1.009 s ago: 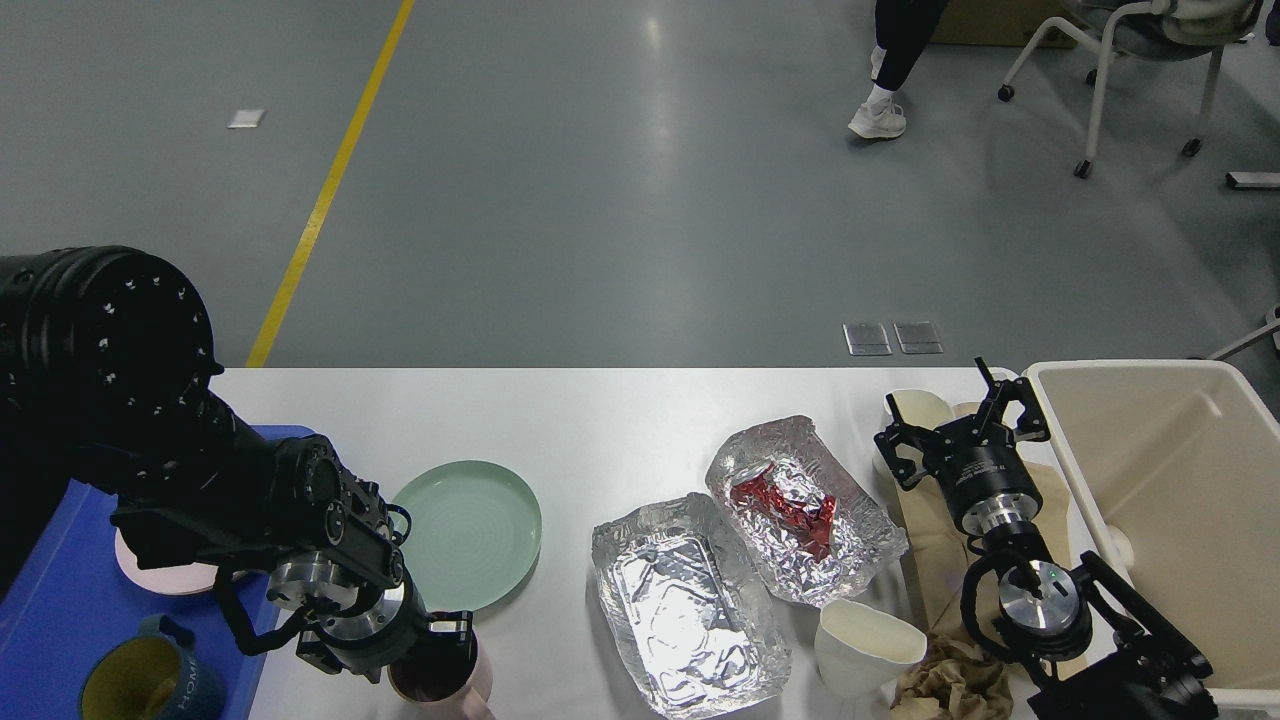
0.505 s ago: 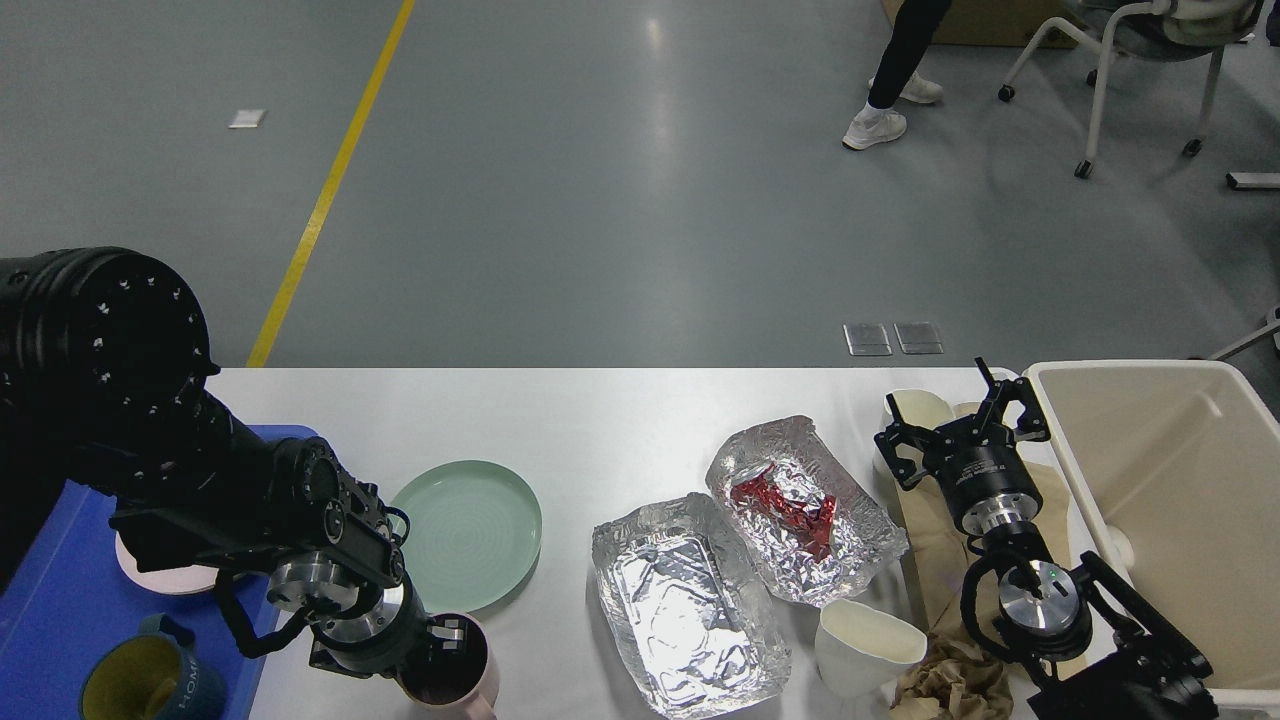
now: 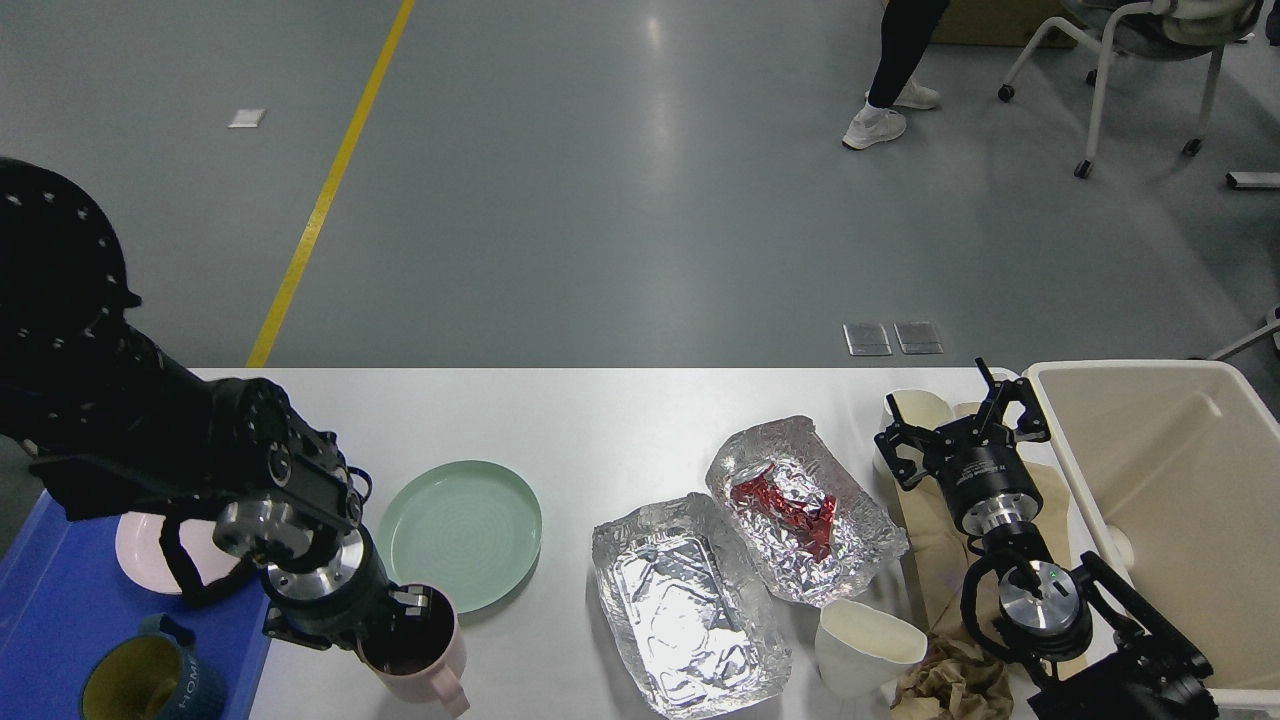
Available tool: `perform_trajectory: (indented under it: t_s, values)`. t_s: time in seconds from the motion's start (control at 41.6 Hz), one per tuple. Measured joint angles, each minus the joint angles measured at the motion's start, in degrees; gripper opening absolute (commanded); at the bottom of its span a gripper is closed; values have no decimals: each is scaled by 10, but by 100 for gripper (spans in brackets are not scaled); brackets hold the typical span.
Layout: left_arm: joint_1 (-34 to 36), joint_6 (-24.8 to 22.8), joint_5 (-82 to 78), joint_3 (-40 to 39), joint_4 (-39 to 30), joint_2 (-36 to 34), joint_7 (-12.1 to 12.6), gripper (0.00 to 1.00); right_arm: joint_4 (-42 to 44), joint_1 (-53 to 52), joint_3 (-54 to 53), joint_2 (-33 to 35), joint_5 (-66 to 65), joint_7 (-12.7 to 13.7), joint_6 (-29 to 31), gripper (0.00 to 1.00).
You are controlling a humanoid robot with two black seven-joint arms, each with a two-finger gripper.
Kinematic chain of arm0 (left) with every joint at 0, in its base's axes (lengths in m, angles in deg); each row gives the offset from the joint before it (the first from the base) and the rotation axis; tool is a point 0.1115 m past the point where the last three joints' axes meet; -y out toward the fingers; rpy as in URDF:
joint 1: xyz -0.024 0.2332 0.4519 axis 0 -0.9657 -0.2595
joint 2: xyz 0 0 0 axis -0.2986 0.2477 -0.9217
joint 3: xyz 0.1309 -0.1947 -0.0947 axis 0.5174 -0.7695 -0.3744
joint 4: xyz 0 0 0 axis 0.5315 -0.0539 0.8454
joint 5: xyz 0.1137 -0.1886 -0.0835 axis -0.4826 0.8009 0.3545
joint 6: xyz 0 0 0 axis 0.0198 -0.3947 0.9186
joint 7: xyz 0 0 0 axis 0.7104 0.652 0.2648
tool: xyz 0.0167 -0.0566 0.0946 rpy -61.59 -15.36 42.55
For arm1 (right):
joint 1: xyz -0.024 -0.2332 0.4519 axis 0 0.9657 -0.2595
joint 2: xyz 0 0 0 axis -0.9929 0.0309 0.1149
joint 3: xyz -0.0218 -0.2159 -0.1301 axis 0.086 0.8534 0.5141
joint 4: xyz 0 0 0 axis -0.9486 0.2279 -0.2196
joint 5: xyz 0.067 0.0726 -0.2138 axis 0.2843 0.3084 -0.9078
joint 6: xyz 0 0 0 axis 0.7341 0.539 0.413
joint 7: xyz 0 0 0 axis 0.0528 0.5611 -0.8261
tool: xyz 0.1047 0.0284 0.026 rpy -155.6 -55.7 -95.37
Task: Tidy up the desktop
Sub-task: 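Lift the mug and set it down on the blue tray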
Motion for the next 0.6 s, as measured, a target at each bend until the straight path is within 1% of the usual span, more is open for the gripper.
perform_trajectory:
  t_s: [0.12, 0.144, 0.168, 0.361, 0.385, 0.457, 0.601]
  values:
    - [76, -66, -1, 14, -10, -27, 0, 1, 0, 0, 0, 0, 0, 0, 0, 100]
    - [95, -82, -1, 17, -11, -34, 0, 1, 0, 0, 0, 0, 0, 0, 0, 100]
    - [127, -108, -1, 22, -14, -44, 0, 1, 0, 0, 0, 0, 0, 0, 0, 100]
    - [253, -184, -2, 52, -24, -58, 1, 1, 0, 0, 0, 0, 0, 0, 0, 100]
    - [284, -199, -2, 59, -27, -58, 1, 1, 0, 0, 0, 0, 0, 0, 0, 100]
    - [316, -216, -2, 66, -29, -58, 1, 1, 0, 0, 0, 0, 0, 0, 0, 100]
    - [397, -281, -3, 82, -31, -65, 1, 1, 1, 0, 0, 0, 0, 0, 0, 100]
